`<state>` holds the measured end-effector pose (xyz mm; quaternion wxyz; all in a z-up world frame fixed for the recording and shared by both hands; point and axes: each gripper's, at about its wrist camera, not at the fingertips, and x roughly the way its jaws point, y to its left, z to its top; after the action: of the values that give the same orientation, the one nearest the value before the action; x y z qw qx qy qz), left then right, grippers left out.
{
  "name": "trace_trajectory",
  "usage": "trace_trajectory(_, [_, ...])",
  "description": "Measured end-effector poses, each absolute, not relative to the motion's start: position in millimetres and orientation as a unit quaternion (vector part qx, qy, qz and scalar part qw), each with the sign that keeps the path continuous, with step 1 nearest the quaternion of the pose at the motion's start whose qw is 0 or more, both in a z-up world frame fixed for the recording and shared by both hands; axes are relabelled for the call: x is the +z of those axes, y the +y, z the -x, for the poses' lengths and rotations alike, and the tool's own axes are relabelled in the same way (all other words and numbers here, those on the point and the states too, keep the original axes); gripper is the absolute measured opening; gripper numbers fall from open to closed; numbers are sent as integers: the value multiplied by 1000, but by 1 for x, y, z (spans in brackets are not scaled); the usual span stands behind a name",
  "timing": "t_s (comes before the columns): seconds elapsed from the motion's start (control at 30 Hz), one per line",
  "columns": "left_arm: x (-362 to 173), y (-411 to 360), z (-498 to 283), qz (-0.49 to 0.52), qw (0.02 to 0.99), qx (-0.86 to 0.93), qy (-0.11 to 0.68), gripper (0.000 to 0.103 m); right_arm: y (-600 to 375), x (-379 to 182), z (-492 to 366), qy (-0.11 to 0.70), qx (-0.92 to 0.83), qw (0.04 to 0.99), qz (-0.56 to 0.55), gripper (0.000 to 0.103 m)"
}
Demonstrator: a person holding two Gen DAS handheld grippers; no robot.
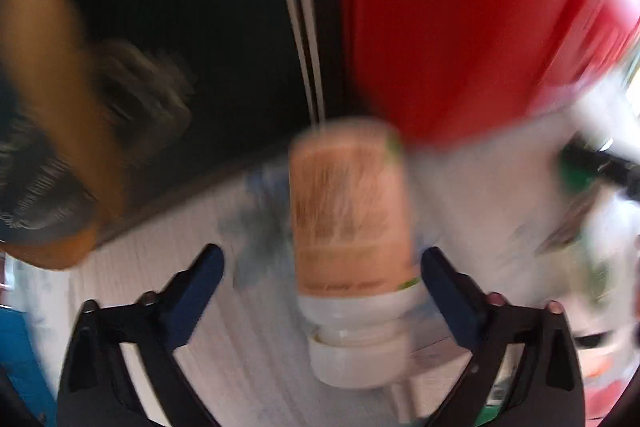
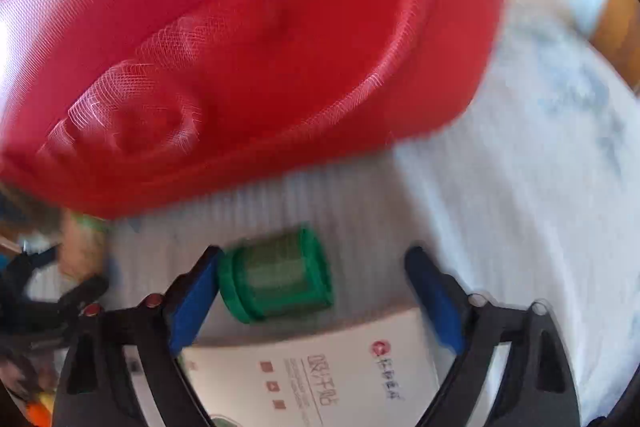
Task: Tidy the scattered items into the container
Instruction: 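Grasp the white-capped bottle with the left tool while the right tool approaches the green jar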
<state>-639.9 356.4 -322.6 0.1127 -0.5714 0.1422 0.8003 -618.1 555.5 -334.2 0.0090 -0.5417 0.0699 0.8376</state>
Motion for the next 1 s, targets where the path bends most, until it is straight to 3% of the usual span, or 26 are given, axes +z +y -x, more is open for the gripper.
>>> trace_trajectory(0.07, [-332, 348, 633, 578, 121, 796, 133, 89, 525, -347, 609, -9, 825, -1, 565, 84])
trace_trajectory(0.2, [-348, 328, 600, 590, 134, 782, 147, 73, 533, -360, 573, 61, 799, -13, 599, 84])
trace_trajectory(0.3, [-363, 308, 568, 609, 140, 765, 155, 72, 544, -373, 547, 90, 771, -39, 629, 84])
trace_trajectory(0.5, [-360, 295, 564, 580, 128, 788, 160, 73, 538, -376, 545, 45, 796, -39, 602, 89])
trace_trajectory(0.53, [-355, 296, 574, 560, 118, 806, 151, 76, 536, -371, 552, 40, 816, -26, 576, 95])
trace_trajectory(0.6, [-352, 299, 595, 532, 107, 830, 125, 89, 533, -368, 568, 52, 843, -18, 535, 97])
trace_trajectory(0.63, [-355, 303, 605, 523, 106, 837, 119, 91, 530, -369, 578, 56, 854, -12, 518, 97])
trace_trajectory(0.87, [-430, 325, 656, 536, 88, 829, 133, 91, 545, -412, 627, 40, 859, 43, 508, 96])
trace_trajectory(0.9, [-443, 323, 661, 547, 90, 823, 123, 86, 552, -416, 628, 41, 856, 47, 513, 92])
trace_trajectory(0.93, [-452, 319, 664, 552, 94, 822, 104, 80, 554, -424, 633, 40, 852, 45, 519, 74])
trace_trajectory(0.97, [-456, 313, 666, 550, 103, 825, 79, 59, 555, -430, 637, 35, 847, 46, 528, 68])
trace_trajectory(1.0, [-461, 310, 668, 555, 114, 821, 71, 52, 552, -431, 639, 23, 852, 49, 521, 47])
